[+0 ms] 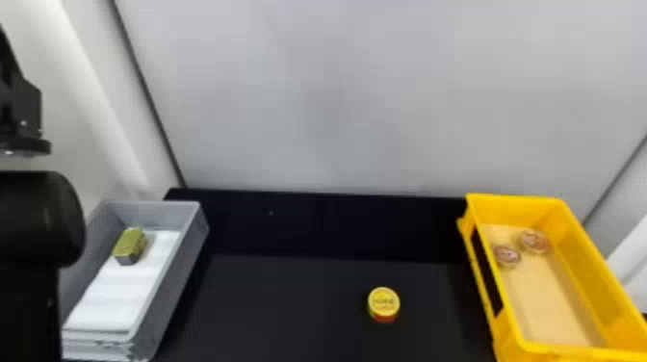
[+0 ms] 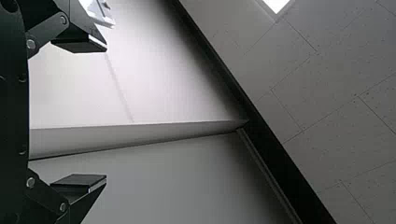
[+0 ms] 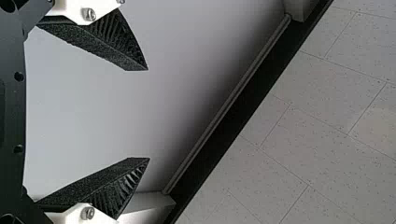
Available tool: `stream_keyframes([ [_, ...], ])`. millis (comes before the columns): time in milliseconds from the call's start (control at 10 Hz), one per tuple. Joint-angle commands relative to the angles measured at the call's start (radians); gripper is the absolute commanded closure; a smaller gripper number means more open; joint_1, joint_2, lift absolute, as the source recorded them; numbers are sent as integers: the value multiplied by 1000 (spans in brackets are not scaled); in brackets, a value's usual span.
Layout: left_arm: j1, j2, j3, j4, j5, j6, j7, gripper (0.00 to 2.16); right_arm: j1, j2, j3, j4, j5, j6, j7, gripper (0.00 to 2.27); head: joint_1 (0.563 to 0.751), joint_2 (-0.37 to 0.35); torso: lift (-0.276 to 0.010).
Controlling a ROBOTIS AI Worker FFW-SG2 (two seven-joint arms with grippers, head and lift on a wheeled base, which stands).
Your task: Pick up the round yellow can and place it in the yellow rectangular box
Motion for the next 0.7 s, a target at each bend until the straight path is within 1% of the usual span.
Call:
stream_keyframes([
  [0,2,-1,1,-2,0,2,0,254,2,-3,0,-1,0,-3,-2,96,663,54,-10],
  [400,2,-2,-1,-2,0,2,0,246,1,-1,4,-3,0,23,-2,91,663,54,-10],
  [500,2,-2,-2,-2,0,2,0,246,-7,-1,11,-9,-54,84,-8,93,663,54,-10],
  [600,2,-4,-4,-2,0,2,0,246,-14,8,6,-29,-166,213,-41,93,663,54,-10],
])
